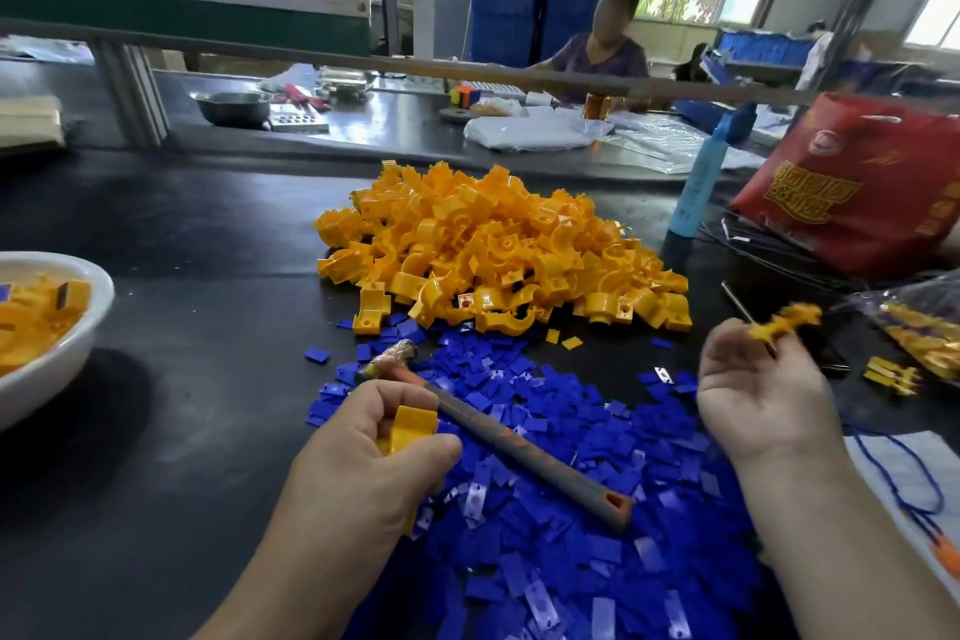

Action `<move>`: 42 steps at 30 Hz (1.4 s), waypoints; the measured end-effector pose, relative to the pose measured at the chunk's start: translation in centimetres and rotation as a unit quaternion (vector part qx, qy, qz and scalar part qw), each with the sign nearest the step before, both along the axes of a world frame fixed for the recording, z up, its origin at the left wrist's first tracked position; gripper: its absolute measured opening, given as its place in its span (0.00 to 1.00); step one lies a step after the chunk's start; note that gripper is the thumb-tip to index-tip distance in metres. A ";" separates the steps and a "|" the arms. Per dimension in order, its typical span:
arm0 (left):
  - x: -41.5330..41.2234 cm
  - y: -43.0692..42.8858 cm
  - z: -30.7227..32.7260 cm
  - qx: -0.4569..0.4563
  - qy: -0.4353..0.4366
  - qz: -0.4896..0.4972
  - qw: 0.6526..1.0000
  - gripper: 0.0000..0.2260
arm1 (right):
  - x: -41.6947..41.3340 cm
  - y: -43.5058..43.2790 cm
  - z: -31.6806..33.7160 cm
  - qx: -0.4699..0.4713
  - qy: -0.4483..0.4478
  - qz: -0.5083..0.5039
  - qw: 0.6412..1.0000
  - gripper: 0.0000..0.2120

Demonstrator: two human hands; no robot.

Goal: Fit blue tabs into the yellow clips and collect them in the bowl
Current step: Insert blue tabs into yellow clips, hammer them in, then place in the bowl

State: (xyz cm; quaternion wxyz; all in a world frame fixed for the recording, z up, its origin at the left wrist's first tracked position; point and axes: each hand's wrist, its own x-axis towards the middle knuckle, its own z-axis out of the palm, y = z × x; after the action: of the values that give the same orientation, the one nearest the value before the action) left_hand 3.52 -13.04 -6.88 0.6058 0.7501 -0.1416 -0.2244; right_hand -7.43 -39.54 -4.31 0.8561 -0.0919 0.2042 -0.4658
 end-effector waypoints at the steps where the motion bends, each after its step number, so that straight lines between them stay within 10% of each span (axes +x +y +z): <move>1: 0.0 -0.1 0.0 0.002 0.003 -0.002 1.000 0.14 | -0.5 -0.5 0.0 0.006 -0.026 -0.014 1.000 0.18; 7: -0.2 -0.3 0.1 0.000 0.012 -0.007 1.000 0.14 | -0.2 1.9 0.3 -0.092 0.093 0.115 0.985 0.20; 11: -0.5 -0.1 0.4 -0.012 -0.020 0.004 1.000 0.15 | 1.4 7.1 0.8 -0.281 0.251 0.341 0.861 0.14; 16: -1.4 0.3 0.1 0.021 -0.146 -0.005 0.989 0.16 | 2.2 12.7 1.2 -0.315 0.230 0.524 0.757 0.11; 23: -1.2 0.3 0.0 0.051 -0.265 -0.041 0.962 0.25 | 1.9 13.9 1.0 -0.174 0.167 0.547 0.802 0.13; 29: 0.1 0.3 -0.3 -0.024 -0.100 0.017 0.995 0.19 | 2.3 13.6 -0.3 -0.133 0.155 0.476 0.856 0.15; 42: 0.1 0.4 -1.0 -0.140 0.084 -0.007 0.987 0.12 | 1.9 12.7 -2.6 -0.375 0.240 0.361 0.820 0.12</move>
State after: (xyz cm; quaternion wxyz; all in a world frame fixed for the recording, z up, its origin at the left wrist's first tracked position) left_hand 3.61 -12.64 -7.86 0.7130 0.6352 -0.1254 -0.2691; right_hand -5.57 -26.79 -6.87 0.7861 -0.5818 0.1652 -0.1275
